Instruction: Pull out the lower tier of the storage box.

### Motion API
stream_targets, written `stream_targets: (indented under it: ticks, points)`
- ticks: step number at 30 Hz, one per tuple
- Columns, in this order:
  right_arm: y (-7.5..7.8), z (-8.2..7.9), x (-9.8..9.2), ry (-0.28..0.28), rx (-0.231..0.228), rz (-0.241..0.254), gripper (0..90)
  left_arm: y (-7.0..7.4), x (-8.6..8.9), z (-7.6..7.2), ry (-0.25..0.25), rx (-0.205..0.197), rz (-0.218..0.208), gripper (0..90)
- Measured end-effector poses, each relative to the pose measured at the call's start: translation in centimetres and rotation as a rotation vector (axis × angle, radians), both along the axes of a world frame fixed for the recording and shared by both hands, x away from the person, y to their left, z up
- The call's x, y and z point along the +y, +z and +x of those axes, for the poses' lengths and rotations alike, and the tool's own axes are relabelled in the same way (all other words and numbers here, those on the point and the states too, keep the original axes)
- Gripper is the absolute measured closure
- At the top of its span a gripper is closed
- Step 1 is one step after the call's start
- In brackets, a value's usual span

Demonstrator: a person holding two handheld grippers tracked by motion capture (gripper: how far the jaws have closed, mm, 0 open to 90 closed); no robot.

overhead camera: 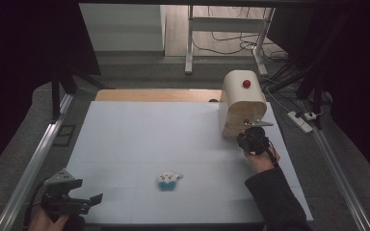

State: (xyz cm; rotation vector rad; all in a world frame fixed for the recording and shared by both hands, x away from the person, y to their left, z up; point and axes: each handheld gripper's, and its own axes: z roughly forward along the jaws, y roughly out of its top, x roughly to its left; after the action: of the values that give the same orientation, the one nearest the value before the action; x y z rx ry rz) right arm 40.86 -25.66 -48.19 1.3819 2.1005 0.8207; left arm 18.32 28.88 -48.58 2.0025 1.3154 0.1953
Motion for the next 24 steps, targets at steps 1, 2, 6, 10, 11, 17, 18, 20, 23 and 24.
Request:
stream_targets:
  ticks: [1, 2, 6, 10, 11, 17, 18, 20, 23, 24]
  points:
    - [0.0, 0.1, 0.0, -0.003, 0.000, 0.002, 69.2, 0.0, 0.0, 0.0, 0.000, 0.000, 0.000, 0.8]
    - [0.0, 0.1, 0.0, -0.008, 0.004, 0.003, 71.4, 0.0, 0.0, 0.0, 0.000, 0.000, 0.000, 0.8]
    - [0.1, 0.3, 0.0, -0.028, 0.021, 0.023, 73.0, 0.0, 0.0, 0.0, -0.001, 0.001, 0.000, 0.9]
    - [0.2, 0.2, 0.0, -0.032, 0.031, 0.021, 73.2, 0.0, 0.0, 0.0, -0.001, 0.000, 0.000, 0.9]
    - [0.2, 0.1, 0.0, -0.029, 0.034, 0.018, 73.2, 0.0, 0.0, 0.0, -0.001, 0.000, 0.000, 0.9]
    - [0.3, -0.4, -0.1, -0.017, 0.037, 0.007, 73.2, 0.0, 0.0, 0.0, -0.001, 0.000, -0.002, 0.9]
    - [0.3, -0.5, -0.1, -0.014, 0.036, 0.005, 73.2, 0.0, 0.0, 0.0, -0.001, 0.000, -0.002, 0.9]
    - [0.3, -0.8, -0.2, -0.007, 0.038, -0.002, 73.2, 0.0, 0.0, 0.0, -0.001, -0.001, -0.002, 1.0]
    - [0.4, -1.1, -0.2, -0.001, 0.038, -0.006, 73.2, 0.0, 0.0, 0.0, 0.000, 0.000, -0.003, 1.0]
    - [0.4, -1.3, -0.2, 0.001, 0.038, -0.009, 73.1, 0.0, 0.0, 0.0, 0.000, 0.000, -0.003, 1.0]
